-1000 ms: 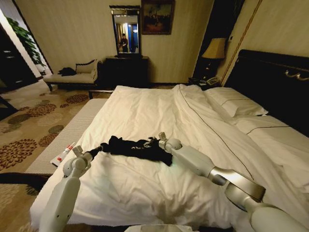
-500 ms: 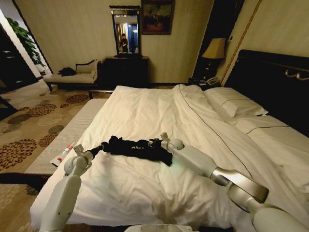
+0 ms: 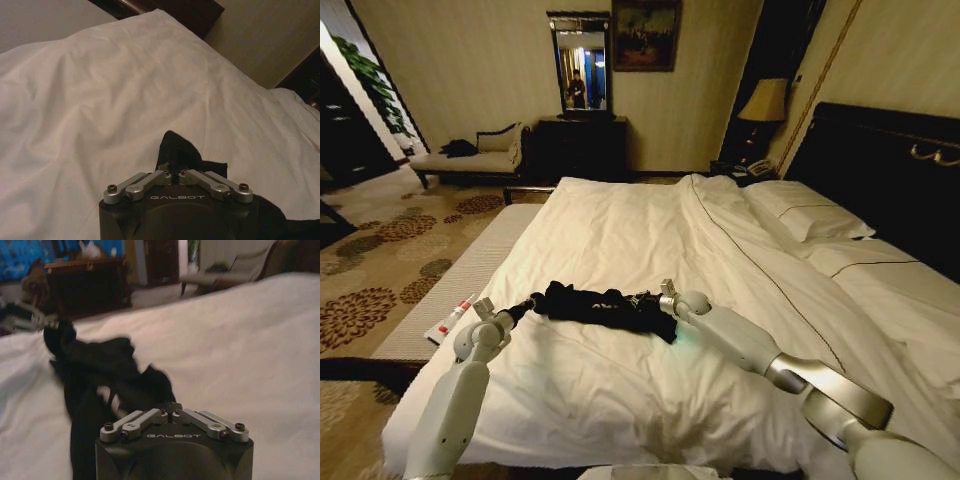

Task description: Fold the clothes on the bed.

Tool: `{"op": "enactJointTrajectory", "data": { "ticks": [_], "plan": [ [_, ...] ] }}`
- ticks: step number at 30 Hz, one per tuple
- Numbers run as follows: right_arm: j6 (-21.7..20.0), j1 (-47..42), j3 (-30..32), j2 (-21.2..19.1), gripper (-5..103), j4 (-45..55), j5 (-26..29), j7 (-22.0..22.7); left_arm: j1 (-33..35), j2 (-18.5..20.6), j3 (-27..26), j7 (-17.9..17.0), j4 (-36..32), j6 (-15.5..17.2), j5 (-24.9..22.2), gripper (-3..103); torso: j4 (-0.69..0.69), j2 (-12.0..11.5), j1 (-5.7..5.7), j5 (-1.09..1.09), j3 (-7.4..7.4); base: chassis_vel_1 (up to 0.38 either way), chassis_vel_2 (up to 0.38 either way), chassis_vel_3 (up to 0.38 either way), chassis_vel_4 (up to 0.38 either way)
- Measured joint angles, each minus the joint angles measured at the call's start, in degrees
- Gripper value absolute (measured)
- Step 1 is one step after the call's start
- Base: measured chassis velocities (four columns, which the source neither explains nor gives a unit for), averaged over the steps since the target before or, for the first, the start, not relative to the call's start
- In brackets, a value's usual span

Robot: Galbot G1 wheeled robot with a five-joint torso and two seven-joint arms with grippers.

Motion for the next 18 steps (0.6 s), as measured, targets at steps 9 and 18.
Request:
{"op": "enactJointTrajectory", "data": {
  "ticks": [9,18],
  "plan": [
    [7.23,-3.13,11.96,-3.57,0,11.99,-2.6,14.88,-2.94,1.41,-0.35,-5.26,-6.05,-1.58,-6.74,1,-0.01,0.0,0.0,0.0,0.0,0.0,0.0,0.0,0.0],
    [5.1,-8.77,25.55,-12.21,0,35.68,4.48,28.06,-8.89,6.84,-0.99,-13.08,-19.34,-1.03,-18.99,1,-0.03,0.0,0.0,0.01,-0.01,0.0,0.0,0.0,0.0]
  ]
}}
